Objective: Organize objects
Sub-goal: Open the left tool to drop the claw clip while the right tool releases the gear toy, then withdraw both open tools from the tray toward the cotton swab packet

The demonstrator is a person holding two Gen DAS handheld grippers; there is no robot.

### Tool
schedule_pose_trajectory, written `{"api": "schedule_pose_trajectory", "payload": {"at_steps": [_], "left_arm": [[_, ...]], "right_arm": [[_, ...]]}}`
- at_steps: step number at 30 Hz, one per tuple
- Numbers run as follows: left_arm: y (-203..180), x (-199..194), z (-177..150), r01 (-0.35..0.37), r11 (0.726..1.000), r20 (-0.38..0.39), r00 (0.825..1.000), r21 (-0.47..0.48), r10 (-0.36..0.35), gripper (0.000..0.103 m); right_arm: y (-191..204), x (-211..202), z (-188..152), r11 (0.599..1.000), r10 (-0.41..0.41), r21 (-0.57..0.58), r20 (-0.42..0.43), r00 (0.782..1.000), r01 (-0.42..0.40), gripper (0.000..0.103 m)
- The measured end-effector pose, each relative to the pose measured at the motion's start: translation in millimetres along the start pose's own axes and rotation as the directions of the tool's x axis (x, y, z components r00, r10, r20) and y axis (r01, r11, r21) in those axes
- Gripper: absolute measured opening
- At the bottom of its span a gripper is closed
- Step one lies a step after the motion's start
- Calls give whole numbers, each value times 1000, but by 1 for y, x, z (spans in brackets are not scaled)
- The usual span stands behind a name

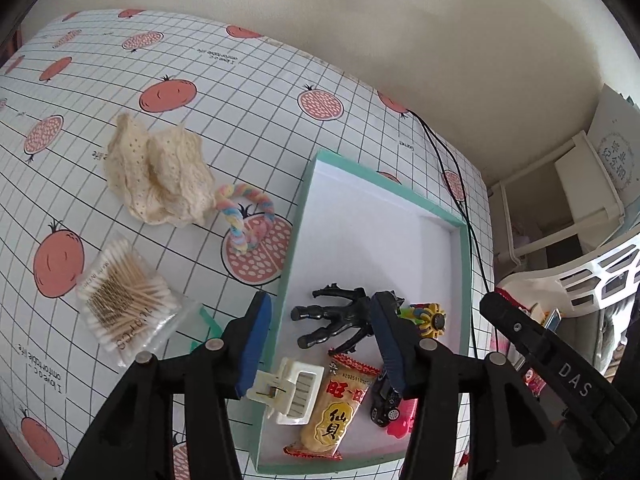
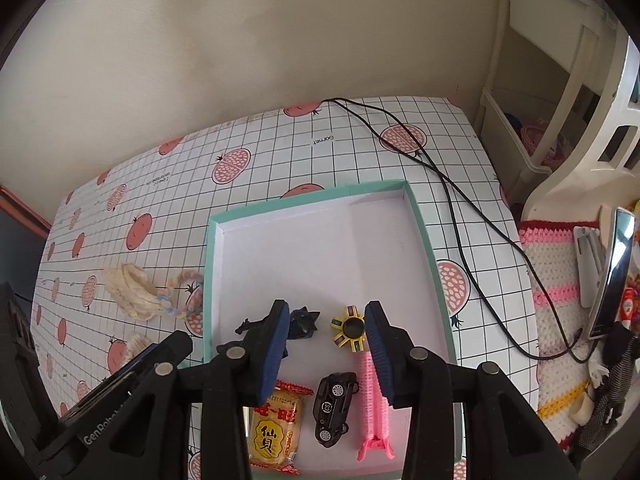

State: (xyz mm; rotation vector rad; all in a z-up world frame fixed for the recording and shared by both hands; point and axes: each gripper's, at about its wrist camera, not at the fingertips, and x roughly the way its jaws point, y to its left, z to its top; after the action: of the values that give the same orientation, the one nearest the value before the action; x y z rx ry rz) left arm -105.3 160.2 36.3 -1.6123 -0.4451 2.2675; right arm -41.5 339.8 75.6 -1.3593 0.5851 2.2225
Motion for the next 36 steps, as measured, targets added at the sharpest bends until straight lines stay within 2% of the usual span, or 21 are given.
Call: {"api": "schedule_pose_trajectory", "payload": {"at_steps": [2, 3, 8, 15, 20, 28, 36], "left_arm": [[3, -4, 2, -20, 1000, 21, 1000, 2, 20, 62], [4, -5, 3, -30, 1000, 28, 999, 1, 30, 63], [13, -10, 7, -66, 998, 47, 997, -25, 67, 75], [27, -11, 10, -128, 989, 62, 989, -68, 133, 82], [35, -12, 12, -152, 985, 64, 985, -78, 157, 93], [49, -17, 16, -203, 973, 79, 974, -110, 213, 94], [58, -18, 19, -195, 973, 59, 977, -123, 204, 94]], "right_arm": [[2, -4, 1, 1000, -1, -1, 11, 1000, 1, 63], [3, -6, 1, 1000, -1, -2, 16, 1000, 1, 66], [4, -9, 2, 1000, -3, -12, 20, 1000, 4, 74], [5, -5, 1, 1000, -6, -20, 9, 1000, 6, 87], [4, -4, 2, 1000, -6, -19, 13, 1000, 6, 101], [7, -2, 2, 1000, -6, -30, 7, 1000, 6, 103], [12, -2, 0, 999, -10, -48, 7, 1000, 10, 103]]}}
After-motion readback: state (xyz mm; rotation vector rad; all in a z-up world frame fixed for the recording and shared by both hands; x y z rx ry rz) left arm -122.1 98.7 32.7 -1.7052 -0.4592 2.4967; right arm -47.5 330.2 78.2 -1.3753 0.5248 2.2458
